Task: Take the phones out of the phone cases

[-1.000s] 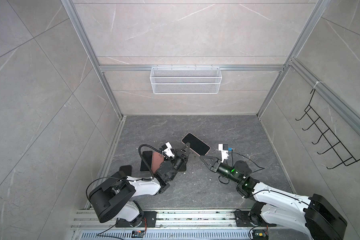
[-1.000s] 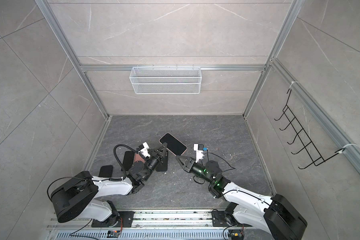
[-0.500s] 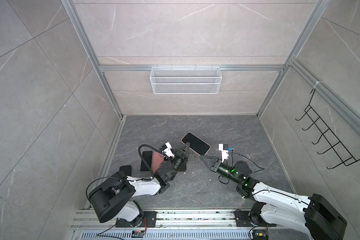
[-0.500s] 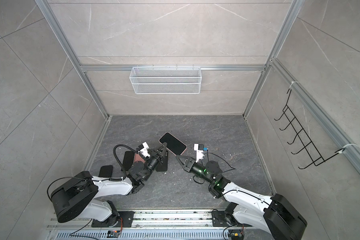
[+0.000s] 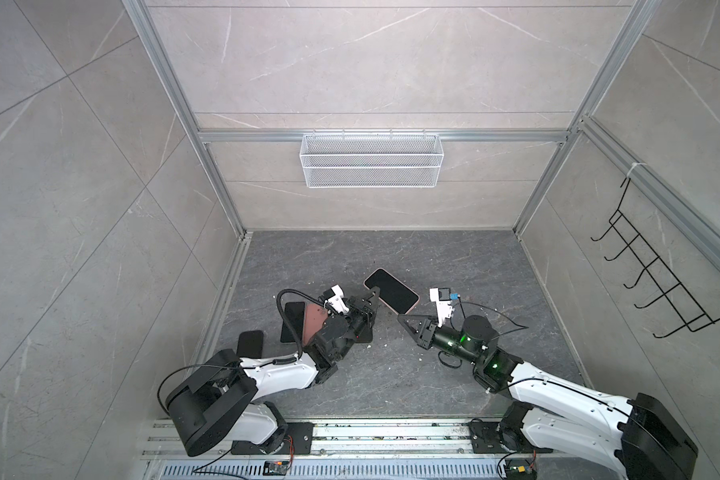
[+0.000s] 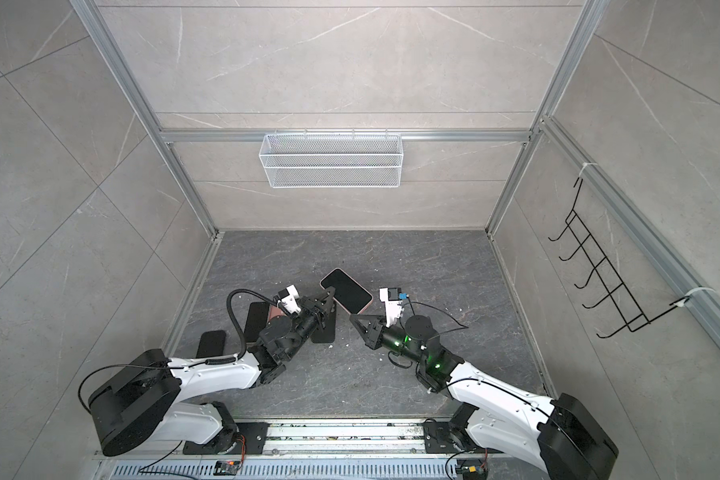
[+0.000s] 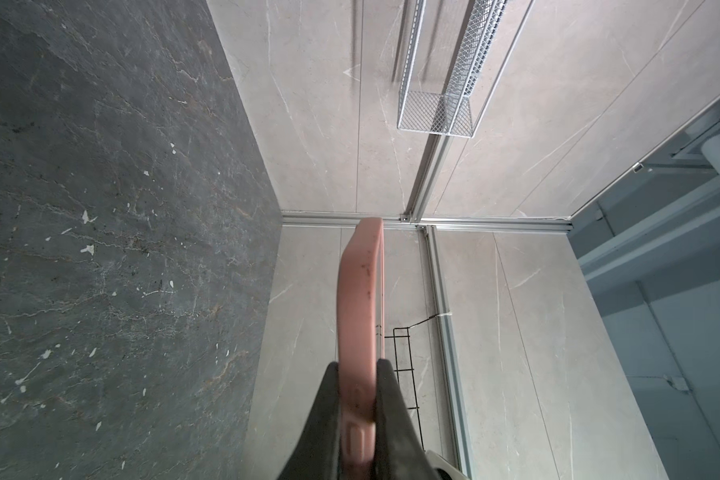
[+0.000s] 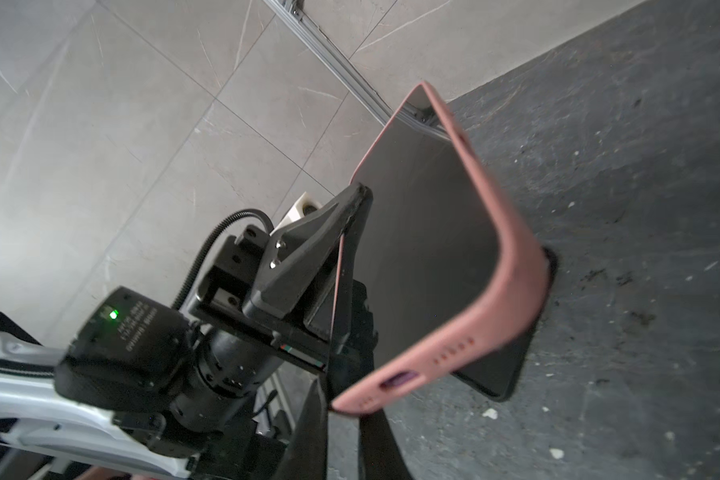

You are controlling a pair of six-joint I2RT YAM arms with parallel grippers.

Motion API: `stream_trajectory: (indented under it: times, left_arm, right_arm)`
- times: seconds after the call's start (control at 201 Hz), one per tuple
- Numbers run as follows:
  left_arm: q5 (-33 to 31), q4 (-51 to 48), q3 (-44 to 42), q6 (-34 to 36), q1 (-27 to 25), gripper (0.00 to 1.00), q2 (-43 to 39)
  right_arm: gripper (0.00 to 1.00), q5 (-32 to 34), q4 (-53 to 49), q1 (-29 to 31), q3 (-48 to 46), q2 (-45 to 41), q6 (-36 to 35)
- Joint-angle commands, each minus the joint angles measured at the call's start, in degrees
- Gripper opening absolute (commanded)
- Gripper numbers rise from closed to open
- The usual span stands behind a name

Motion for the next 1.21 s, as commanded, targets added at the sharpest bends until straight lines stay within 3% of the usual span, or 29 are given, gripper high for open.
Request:
stream_trajectory:
  times: [0.0, 0.15, 0.279, 0.379, 0.459, 0.518, 0.598, 0.847, 1.017, 1.201]
  left_arm:
    - [5.2, -6.0, 5.5, -0.5, 1.8, 0.0, -3.5]
    - [6.5, -8.4, 6.4, -0.3, 3.1, 0.0, -4.3]
    - [8.3, -7.1, 5.7, -0.1, 5.2, 0.0, -4.7]
    - [13.5, -7.1, 5.0, 1.0, 8.9, 0.0, -6.2]
    - [16.1, -8.0, 4.1, 3.9, 11.1, 0.0, -8.9]
    - [15.3, -9.8, 2.8, 5.8, 11.6, 0.0, -11.7]
    - [13.7, -7.5, 0.7, 7.2, 11.6, 0.0, -13.5]
    - [13.2, 2.8, 0.0, 6.3, 10.5, 0.0, -10.3]
    - [11.7, 3.0, -0.6, 6.7, 9.5, 0.0, -10.8]
    - [11.0, 3.5, -0.9, 7.0, 9.0, 0.0, -11.0]
  right_arm:
    - [0.0, 7.5, -20.3, 1.5, 3.8, 0.7, -18.2]
    - [0.0, 13.9, -25.6, 1.5, 7.8, 3.1, -24.2]
    - [0.0, 16.9, -28.2, 1.5, 8.9, 1.4, -23.8]
    - [0.37, 14.8, -27.7, 1.4, 5.8, -5.0, -21.6]
    - [0.6, 14.3, -28.7, 1.3, 3.7, -11.1, -19.6]
    - [0.73, 13.8, -28.5, 1.2, 2.4, -15.3, -16.9]
    - [0.82, 9.5, -22.8, 1.0, 0.2, -18.0, -11.2]
    - [0.81, -5.1, 3.9, 1.1, 0.5, -5.9, 6.8]
    - [0.76, -6.8, 14.9, 1.3, 0.0, 0.9, 13.9]
    - [0.63, -7.0, 23.5, 1.4, -0.6, 6.8, 18.0]
